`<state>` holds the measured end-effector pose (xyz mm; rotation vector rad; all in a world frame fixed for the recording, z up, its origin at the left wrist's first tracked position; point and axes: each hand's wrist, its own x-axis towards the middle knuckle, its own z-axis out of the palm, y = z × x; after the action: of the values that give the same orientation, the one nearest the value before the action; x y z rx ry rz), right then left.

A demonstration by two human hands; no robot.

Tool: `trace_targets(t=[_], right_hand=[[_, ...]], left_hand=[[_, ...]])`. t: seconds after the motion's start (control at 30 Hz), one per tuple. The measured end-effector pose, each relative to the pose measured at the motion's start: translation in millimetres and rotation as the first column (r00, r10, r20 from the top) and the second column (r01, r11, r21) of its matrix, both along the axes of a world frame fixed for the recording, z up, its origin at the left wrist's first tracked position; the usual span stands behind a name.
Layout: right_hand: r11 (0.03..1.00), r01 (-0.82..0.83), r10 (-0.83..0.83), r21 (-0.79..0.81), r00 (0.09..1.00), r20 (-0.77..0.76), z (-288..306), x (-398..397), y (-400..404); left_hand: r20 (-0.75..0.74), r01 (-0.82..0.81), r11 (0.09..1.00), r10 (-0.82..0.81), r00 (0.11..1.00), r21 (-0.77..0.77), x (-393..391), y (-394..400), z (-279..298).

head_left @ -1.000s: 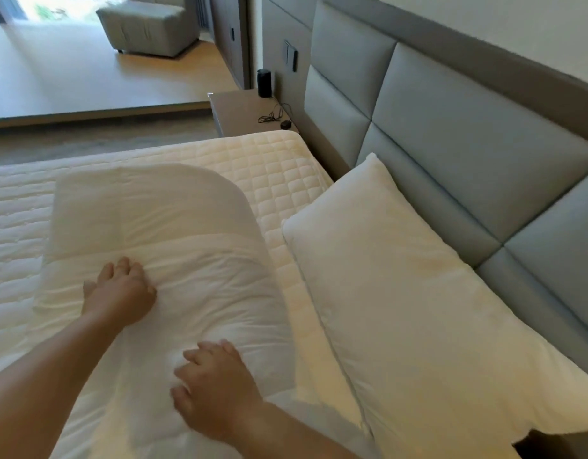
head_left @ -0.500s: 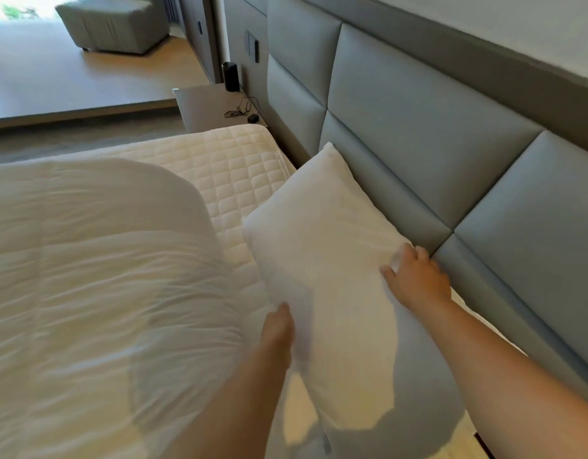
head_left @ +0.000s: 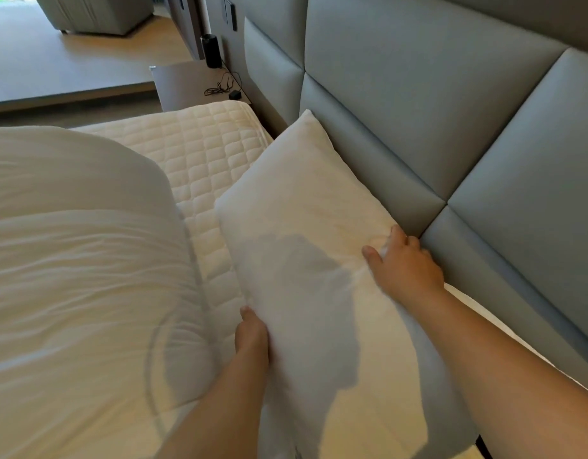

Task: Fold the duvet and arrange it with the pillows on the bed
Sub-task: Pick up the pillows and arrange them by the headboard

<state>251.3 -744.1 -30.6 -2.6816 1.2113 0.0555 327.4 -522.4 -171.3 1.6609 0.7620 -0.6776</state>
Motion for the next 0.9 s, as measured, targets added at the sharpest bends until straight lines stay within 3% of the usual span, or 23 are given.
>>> trace_targets(t=[0.1,0.17,0.23,0.33,0.47,0.57,0.73,0.9], right_hand=[[1.000,-0.008,0.009,0.028,1.000,-0.016,-3.8,2.7,-1.3],[0.997,0.006,-0.004,0.072,0.999,-0.036,-6.5,4.2,-1.1],[0.995,0.036,-0.032,0.097,0.998,-0.048,-7.8,4.2,-4.6],[0.983,0.049,-0.049,0.175,0.999,-0.002,-1.0,3.3,-16.8],[0.948,-0.023,-0.039,0.316,0.981,0.188,36.2,4.6,-21.5],[0.948,-0.092,-0.020,0.304,0.938,0.345,80.1,10.0,-7.9],[0.937,-0.144,-0.059,0.319,0.834,0.549,152.2,9.1,33.5],[0.878,-0.217,-0.164,0.426,0.699,0.696,193.6,-2.9,107.4]], left_hand=[[-0.036,0.026,1.000,-0.026,0.999,-0.004,3.9,-1.4,-9.3],[-0.051,0.064,0.989,-0.071,0.996,-0.136,3.9,-4.6,-13.7],[-0.001,0.132,0.947,-0.139,0.990,-0.292,2.7,-10.8,-7.0],[0.133,0.248,0.894,-0.213,0.968,-0.372,9.3,-17.8,24.0],[0.178,0.171,0.938,-0.121,0.977,-0.302,24.2,-5.2,75.4],[0.221,0.083,0.947,-0.013,0.975,-0.310,40.9,14.1,113.9],[0.542,0.064,0.967,0.083,0.836,-0.246,45.2,56.8,240.1],[0.677,0.187,0.963,-0.007,0.735,-0.193,42.8,132.4,333.8]])
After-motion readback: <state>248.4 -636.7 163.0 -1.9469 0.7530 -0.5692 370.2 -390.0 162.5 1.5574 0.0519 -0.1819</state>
